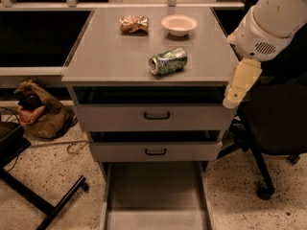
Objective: Place green can into bottom drawer
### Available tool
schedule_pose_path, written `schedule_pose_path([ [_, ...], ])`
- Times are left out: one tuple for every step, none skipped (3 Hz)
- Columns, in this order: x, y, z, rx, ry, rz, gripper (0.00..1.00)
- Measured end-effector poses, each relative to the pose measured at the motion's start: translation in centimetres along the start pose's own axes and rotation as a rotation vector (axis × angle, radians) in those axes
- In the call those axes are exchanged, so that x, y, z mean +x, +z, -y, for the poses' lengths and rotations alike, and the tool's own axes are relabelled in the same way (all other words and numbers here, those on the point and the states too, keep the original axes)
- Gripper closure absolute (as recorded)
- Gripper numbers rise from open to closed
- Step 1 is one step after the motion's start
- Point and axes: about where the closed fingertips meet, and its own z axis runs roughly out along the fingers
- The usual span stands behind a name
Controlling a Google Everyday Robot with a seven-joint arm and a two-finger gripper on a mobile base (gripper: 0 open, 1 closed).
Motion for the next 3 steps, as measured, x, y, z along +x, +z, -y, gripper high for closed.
schedule_pose_path([
  [0.0,0.0,0.0,0.000,0.000,0.000,0.00],
  [-1.5,1.3,1.3,0.002,-0.036,0.042,0.00],
  [-5.5,3.4,4.5,0.030,-0.125,0.109,0.00],
])
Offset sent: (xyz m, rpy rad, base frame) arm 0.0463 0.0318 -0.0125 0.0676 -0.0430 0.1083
